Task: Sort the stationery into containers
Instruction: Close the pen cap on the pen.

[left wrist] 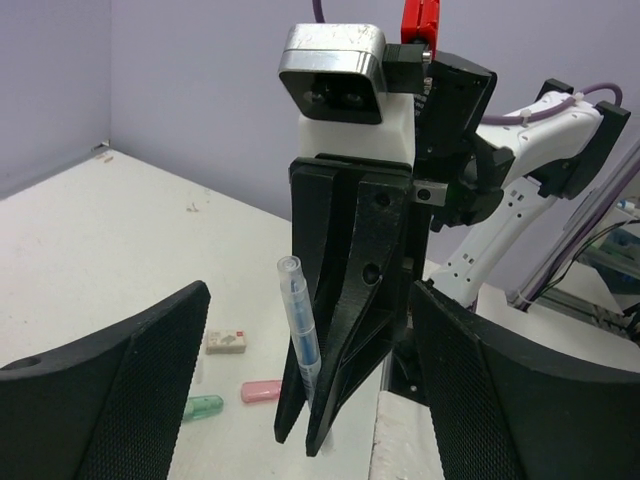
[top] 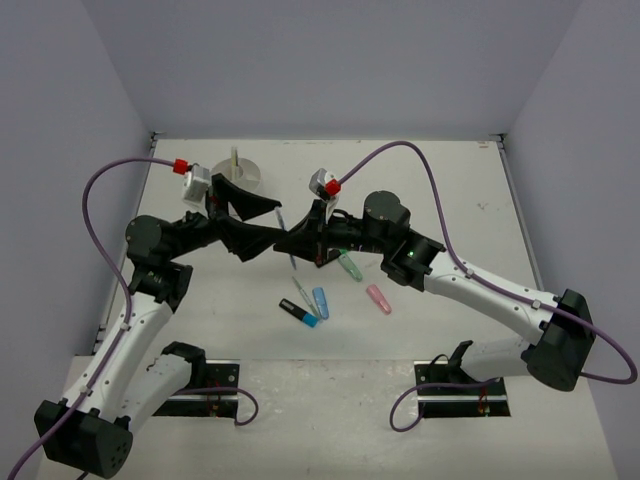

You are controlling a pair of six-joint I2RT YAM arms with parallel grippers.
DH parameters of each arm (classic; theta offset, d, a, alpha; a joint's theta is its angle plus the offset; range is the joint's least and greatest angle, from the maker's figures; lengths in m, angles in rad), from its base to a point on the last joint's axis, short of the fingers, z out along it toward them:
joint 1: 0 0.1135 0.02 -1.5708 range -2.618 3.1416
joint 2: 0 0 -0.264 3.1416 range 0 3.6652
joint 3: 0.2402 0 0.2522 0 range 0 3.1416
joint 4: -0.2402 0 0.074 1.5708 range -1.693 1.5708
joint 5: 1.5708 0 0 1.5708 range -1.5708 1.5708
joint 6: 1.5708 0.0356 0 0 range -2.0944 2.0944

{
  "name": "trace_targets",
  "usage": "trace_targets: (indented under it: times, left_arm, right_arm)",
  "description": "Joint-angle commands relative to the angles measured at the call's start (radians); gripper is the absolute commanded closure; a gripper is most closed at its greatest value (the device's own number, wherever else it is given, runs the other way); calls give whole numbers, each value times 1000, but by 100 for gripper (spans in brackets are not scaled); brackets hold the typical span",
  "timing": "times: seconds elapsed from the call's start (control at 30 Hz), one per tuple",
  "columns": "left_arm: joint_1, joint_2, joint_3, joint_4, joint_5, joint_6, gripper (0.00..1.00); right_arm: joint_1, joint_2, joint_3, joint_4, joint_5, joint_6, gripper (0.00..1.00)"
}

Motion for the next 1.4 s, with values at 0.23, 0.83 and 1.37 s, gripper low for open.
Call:
trace_targets:
  times: [0.23,0.83,1.37]
  left_arm:
    - [-4,34,32,117,-2,-45,64]
    - [-87,49,-113,64,-31,-39,100]
    - [-258,30,69,-401,-448,235,100]
  right_arm:
    - [-1,-29,24,1,-29,-26,100]
    - [-56,18,250,6,18,-16,100]
    - [-113,67,311,-66,28,-83,100]
